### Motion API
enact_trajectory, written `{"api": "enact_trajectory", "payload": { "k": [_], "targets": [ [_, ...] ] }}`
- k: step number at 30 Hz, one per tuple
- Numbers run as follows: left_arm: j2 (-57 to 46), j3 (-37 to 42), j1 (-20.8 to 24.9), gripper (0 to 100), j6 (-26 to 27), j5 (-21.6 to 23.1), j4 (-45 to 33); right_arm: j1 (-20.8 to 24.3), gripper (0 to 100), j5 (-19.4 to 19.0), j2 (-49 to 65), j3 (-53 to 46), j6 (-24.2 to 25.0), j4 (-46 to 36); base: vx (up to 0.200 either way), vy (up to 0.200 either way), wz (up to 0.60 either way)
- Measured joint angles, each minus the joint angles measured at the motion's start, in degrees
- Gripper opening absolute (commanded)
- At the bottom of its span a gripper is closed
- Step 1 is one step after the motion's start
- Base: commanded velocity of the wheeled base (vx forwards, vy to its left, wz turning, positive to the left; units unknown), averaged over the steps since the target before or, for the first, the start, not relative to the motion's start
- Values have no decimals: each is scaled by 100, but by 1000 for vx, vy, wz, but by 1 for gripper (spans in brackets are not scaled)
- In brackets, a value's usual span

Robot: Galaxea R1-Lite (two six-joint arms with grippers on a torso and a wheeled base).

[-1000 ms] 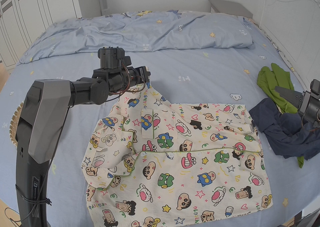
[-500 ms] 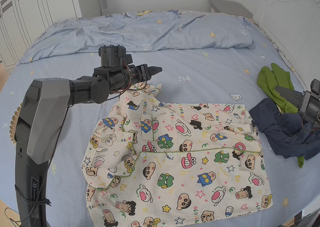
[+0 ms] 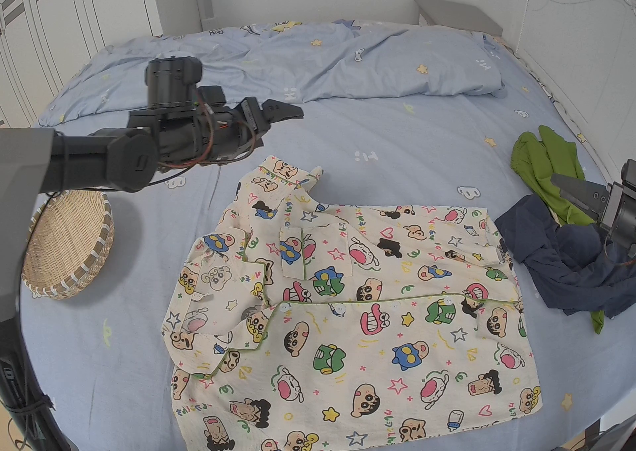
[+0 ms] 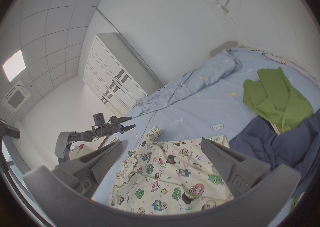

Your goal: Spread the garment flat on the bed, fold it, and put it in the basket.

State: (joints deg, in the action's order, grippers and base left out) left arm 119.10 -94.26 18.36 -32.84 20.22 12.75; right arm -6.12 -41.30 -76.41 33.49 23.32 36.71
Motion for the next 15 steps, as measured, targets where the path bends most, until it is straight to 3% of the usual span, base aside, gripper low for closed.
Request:
{"api": "enact_trajectory", "payload": {
  "k": [8,15],
  "targets": [
    [-1521,2287,-550,100,-503,978,20,-24,100,-9,336,-96,49,-983,0,0,0],
    [-2599,4217,-926,100,-666,1440,90,-105,100,-11,519,-544,44,-1437,0,0,0]
  ]
}}
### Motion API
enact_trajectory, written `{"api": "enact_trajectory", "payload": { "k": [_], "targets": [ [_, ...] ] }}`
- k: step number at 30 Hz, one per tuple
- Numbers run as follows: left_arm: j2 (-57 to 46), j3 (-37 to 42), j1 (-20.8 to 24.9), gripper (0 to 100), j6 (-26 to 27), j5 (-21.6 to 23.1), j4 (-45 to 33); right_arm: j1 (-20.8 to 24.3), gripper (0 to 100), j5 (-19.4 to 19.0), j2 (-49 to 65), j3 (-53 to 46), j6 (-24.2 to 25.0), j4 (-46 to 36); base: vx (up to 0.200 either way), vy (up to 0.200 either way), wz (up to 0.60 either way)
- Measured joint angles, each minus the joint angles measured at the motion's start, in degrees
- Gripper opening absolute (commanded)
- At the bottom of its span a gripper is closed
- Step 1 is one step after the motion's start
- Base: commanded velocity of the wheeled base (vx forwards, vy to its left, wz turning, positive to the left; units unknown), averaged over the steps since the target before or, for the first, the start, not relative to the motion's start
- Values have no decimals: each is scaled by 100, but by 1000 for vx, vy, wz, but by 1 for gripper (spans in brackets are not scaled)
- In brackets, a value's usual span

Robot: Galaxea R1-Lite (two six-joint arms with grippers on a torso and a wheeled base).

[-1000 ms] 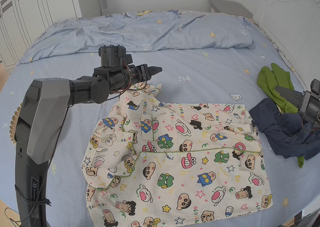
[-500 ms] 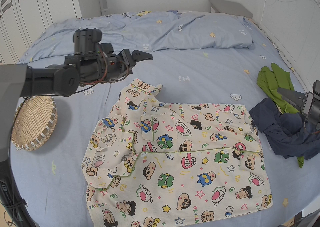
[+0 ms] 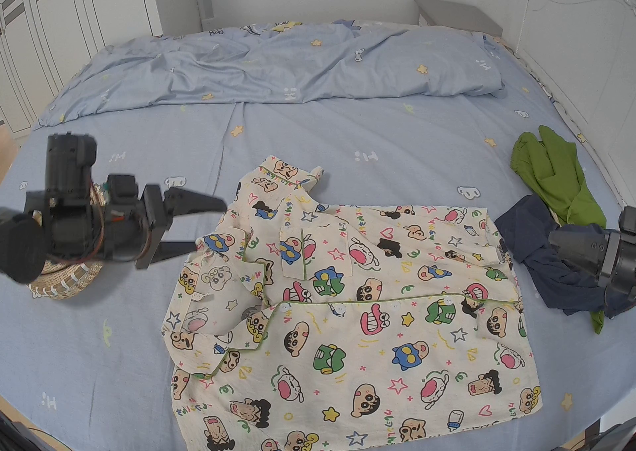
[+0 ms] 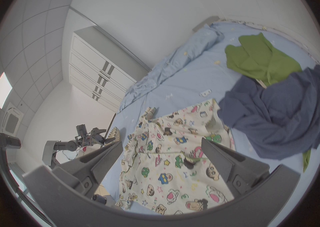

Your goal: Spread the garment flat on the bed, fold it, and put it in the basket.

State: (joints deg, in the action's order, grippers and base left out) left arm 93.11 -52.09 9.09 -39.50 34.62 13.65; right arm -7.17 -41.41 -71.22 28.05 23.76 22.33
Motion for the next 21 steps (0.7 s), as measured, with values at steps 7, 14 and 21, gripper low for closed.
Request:
{"api": "enact_trajectory", "payload": {
  "k": [7,14,21],
  "targets": [
    [-828,2007,-205,100,-18,363,484,-156,100,-7,66,-642,-266,-271,0,0,0],
    [-1398,3519,-315,100,26,684,1312,-313,100,-22,29,-1397,-742,-472,0,0,0],
    [-1643,3792,-332,100,33,747,1380,-433,100,-41,5,-1646,-839,-507,-86,0,0]
  ]
}}
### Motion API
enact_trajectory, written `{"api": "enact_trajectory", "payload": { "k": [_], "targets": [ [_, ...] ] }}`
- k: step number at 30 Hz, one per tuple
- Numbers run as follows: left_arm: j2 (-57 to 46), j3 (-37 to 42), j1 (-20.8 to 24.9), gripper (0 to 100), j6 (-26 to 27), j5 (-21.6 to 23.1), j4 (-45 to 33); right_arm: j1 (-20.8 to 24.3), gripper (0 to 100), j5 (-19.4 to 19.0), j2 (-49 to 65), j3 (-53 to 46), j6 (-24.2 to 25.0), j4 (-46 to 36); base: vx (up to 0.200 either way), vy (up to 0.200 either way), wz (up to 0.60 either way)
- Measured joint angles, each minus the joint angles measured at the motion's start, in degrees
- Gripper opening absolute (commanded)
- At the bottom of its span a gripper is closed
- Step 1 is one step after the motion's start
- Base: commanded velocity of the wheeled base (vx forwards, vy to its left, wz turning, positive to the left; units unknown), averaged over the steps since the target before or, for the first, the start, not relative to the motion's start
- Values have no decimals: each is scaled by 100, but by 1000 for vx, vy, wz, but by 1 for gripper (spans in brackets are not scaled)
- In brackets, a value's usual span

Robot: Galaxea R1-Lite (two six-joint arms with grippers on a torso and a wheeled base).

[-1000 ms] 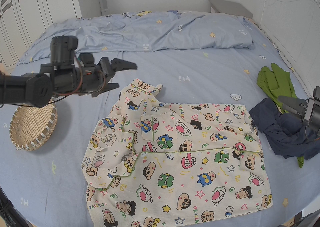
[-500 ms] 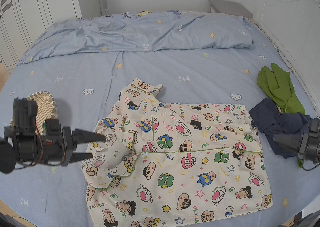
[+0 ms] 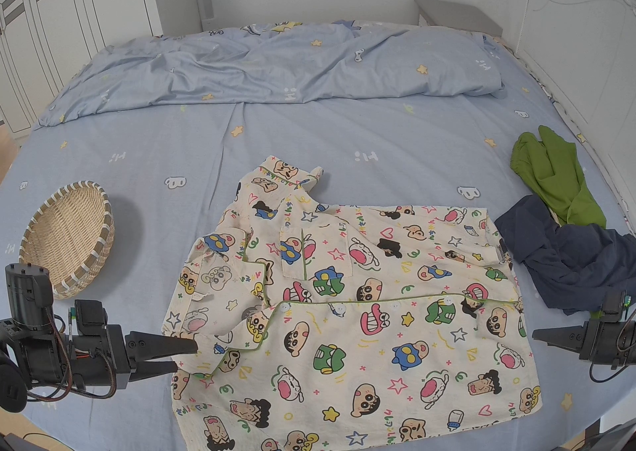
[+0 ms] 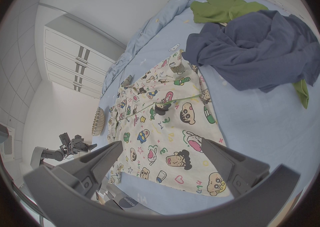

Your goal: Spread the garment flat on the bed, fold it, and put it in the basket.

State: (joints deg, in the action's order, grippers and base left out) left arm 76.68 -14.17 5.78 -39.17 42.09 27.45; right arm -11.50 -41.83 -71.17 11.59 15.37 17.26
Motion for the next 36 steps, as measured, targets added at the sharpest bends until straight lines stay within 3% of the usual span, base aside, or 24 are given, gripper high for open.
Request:
{"api": "enact_trajectory", "payload": {
  "k": [11,22,36],
  "targets": [
    [39,26,0,100,9,9,-4,-5,100,1,-57,-24,-7,-2,-200,0,0],
    [247,59,-44,100,94,-5,0,20,100,-7,-66,-52,-7,-5,0,0,0],
    [1497,66,-505,100,1501,0,35,50,100,-16,-72,-94,-16,22,0,0,0]
  ]
}}
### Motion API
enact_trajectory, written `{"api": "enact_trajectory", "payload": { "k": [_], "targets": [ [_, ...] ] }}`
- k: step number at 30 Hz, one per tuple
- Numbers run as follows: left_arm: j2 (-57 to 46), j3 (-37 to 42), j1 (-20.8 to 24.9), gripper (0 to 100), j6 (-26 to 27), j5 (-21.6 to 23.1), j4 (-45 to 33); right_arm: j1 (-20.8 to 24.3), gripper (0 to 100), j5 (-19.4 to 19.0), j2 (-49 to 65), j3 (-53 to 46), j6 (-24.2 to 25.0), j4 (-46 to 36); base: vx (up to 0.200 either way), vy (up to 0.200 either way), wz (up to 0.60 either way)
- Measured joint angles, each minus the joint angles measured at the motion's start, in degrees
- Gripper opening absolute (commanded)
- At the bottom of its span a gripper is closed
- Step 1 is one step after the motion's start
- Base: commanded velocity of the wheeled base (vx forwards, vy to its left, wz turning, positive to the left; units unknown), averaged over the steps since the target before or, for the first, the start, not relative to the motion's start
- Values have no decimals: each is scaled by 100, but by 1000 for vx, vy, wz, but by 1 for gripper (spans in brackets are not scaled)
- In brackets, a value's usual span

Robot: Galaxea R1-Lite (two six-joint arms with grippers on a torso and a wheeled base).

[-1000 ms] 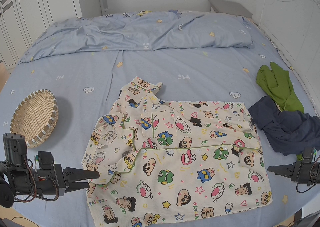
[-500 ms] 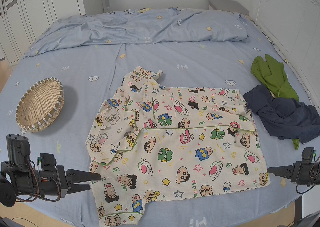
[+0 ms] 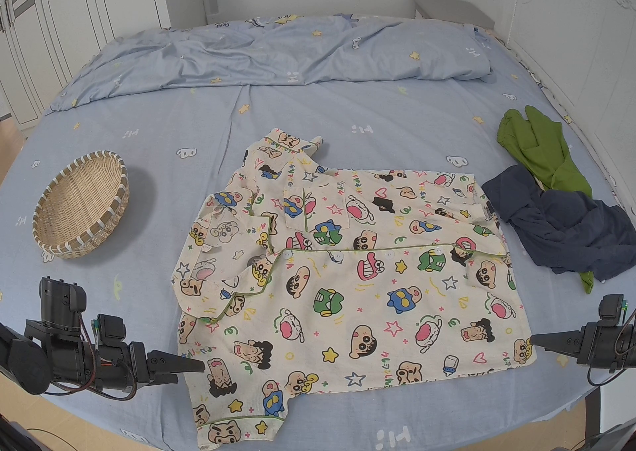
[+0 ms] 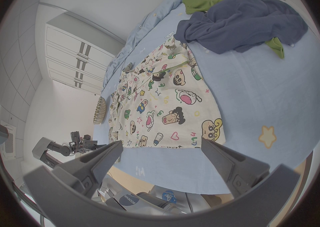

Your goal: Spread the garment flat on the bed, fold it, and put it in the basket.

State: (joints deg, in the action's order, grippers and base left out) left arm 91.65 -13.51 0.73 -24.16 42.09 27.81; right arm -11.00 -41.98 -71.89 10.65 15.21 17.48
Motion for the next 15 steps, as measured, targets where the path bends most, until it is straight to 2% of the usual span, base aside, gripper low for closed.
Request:
{"api": "enact_trajectory", "payload": {
  "k": [7,15],
  "targets": [
    [295,-13,-126,100,73,378,0,0,100,0,9,-16,5,22,0,0,0],
    [553,-18,-144,100,79,411,466,9,100,0,15,-55,0,80,0,0,0]
  ]
}}
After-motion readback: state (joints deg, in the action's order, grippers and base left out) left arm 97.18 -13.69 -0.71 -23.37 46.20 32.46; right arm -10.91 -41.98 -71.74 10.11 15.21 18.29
